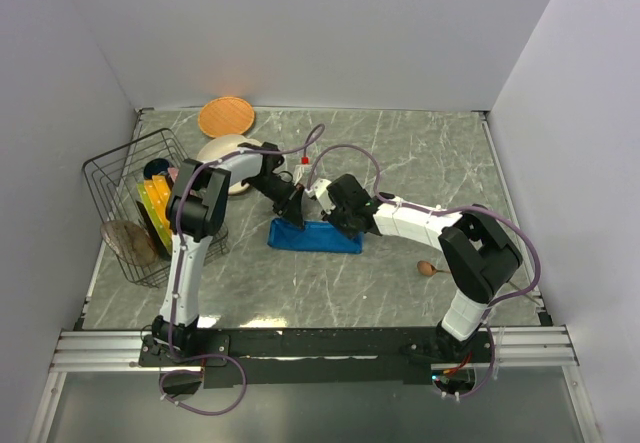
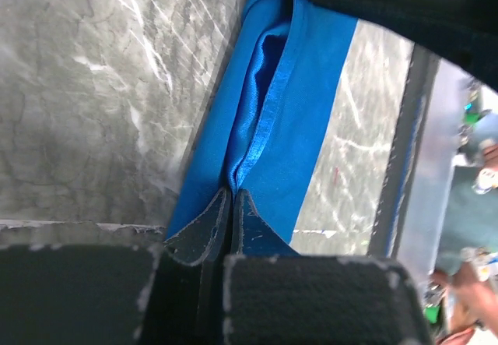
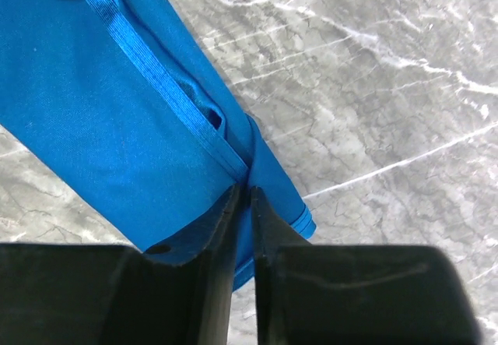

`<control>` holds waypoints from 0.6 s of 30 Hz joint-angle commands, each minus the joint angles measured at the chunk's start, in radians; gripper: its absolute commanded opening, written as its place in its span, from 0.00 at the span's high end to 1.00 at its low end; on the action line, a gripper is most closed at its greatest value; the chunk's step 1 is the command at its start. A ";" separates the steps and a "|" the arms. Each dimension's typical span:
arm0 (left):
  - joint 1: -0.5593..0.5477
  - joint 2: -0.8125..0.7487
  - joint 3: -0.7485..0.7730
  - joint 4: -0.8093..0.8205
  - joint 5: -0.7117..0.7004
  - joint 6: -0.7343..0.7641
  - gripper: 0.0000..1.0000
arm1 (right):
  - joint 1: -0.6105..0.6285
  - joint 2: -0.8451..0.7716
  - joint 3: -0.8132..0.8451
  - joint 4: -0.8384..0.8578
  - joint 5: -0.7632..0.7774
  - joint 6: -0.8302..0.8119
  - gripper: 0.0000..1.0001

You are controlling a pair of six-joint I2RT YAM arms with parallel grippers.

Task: Fold the napkin into a case and place the utensils inside
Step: Stuff the top corner of the smaller-rectangle-folded napkin into the folded napkin.

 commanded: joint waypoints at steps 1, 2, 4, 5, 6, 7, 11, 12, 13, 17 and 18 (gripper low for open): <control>-0.002 0.010 -0.049 0.096 0.036 -0.102 0.99 | 0.010 0.008 0.053 0.028 0.013 -0.012 0.75; -0.001 0.012 -0.055 0.100 0.036 -0.105 0.99 | 0.010 0.004 0.063 0.021 0.013 -0.008 0.66; -0.001 0.019 -0.056 0.091 0.032 -0.099 0.99 | 0.010 -0.011 0.074 -0.006 0.007 0.010 0.61; 0.001 0.022 -0.055 0.091 0.030 -0.099 0.99 | 0.010 -0.016 0.083 -0.015 0.003 0.017 0.56; -0.001 0.026 -0.050 0.084 0.030 -0.095 0.99 | 0.010 -0.027 0.085 -0.022 0.000 0.027 0.54; 0.002 0.032 -0.046 0.079 0.030 -0.093 0.99 | 0.009 -0.030 0.090 -0.034 -0.009 0.030 0.51; 0.004 0.049 -0.015 0.058 0.027 -0.088 0.99 | 0.009 -0.018 0.091 -0.048 -0.026 0.035 0.43; 0.004 0.053 -0.010 0.054 0.025 -0.084 0.99 | 0.009 -0.012 0.091 -0.049 -0.031 0.031 0.42; 0.004 0.056 -0.004 0.047 0.024 -0.084 0.99 | 0.009 -0.007 0.087 -0.048 -0.036 0.027 0.41; 0.004 0.062 0.028 0.018 0.025 -0.073 0.99 | 0.010 0.018 0.073 -0.037 -0.036 0.008 0.42; 0.004 0.062 0.031 0.015 0.027 -0.070 0.99 | 0.010 0.024 0.071 -0.035 -0.034 0.004 0.43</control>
